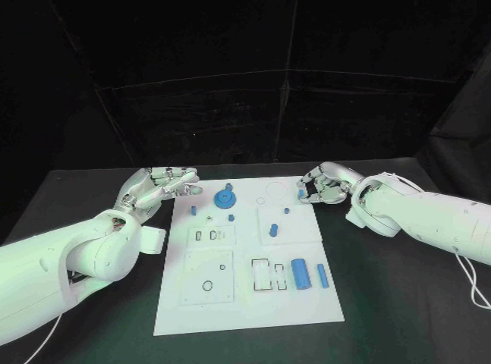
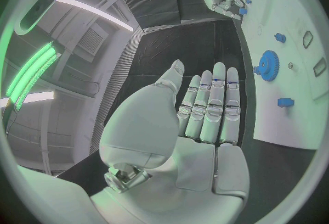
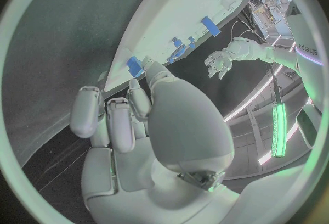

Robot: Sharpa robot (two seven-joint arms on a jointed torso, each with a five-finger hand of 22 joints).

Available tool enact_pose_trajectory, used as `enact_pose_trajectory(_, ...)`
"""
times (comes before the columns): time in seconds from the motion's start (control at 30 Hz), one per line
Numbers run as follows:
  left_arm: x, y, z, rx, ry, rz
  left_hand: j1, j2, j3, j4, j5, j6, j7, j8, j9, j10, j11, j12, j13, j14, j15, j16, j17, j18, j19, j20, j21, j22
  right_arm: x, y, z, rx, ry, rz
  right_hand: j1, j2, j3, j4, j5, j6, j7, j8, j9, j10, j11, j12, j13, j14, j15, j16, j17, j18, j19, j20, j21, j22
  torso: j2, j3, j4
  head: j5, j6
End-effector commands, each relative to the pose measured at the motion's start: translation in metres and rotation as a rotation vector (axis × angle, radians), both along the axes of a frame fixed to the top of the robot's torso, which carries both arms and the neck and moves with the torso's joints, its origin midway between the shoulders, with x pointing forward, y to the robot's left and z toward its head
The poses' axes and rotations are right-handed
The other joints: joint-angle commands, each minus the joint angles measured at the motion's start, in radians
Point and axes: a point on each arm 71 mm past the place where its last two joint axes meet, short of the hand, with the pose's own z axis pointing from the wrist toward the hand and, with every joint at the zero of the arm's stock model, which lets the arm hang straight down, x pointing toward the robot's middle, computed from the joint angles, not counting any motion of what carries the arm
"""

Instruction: Assemble the parts on the task board

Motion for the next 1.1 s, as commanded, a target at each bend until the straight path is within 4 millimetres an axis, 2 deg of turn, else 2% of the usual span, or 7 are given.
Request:
enact_pose_trajectory(0.03,-0.0002,-0.0011,0.0014,-0.007,-0.005,-0.01,-0.001,0.008,0.0,-0.006,-0.002,0.002,0.001,-0.006,-0.001,0.002,0.005,-0.006,-0.001,0.004,0.001,-0.006,0.001,0.015,0.01,0.0,-0.007,-0.001,0.0008,0.0018,-0.0009,-0.015,0.017,0.001,-0.011,0.004,-0.006,0.0,0.002,0.011,-0.001,0.006,0.002,-0.004,0.0,-0.002,0.001,0.062,-0.003,-0.004,0.044,-0.014,-0.005,-0.002,-0.006,0.0,0.0,0.0,0.0001,0.001,-0.001)
enact_pose_trajectory(0.53,-0.0002,-0.0005,0.0013,-0.006,-0.003,-0.01,-0.001,0.009,0.0,-0.007,-0.002,0.003,0.001,-0.007,-0.001,0.003,0.005,-0.007,-0.001,0.004,0.001,-0.007,0.001,0.015,0.01,0.0,-0.007,-0.002,0.0031,0.0025,-0.0025,-0.038,0.014,-0.032,-0.032,0.022,-0.014,0.001,-0.003,0.072,-0.016,0.038,0.009,0.008,-0.013,0.011,0.013,0.063,-0.013,-0.005,0.045,-0.014,0.0,-0.011,-0.005,0.005,0.0,0.0006,-0.0008,0.002,-0.002)
enact_pose_trajectory(1.1,-0.0003,-0.0002,0.0013,-0.006,-0.002,-0.011,-0.001,0.009,0.0,-0.007,-0.002,0.003,0.001,-0.007,-0.001,0.003,0.005,-0.007,-0.001,0.004,0.001,-0.007,0.001,0.015,0.01,0.0,-0.007,-0.002,0.0038,0.0055,-0.0032,-0.044,0.012,-0.038,-0.032,0.033,-0.01,-0.003,-0.003,0.091,-0.022,0.048,0.009,0.013,-0.019,0.015,0.017,0.064,-0.018,-0.004,0.048,-0.015,0.004,-0.015,-0.003,0.008,0.0,0.0009,-0.0013,0.002,-0.004)
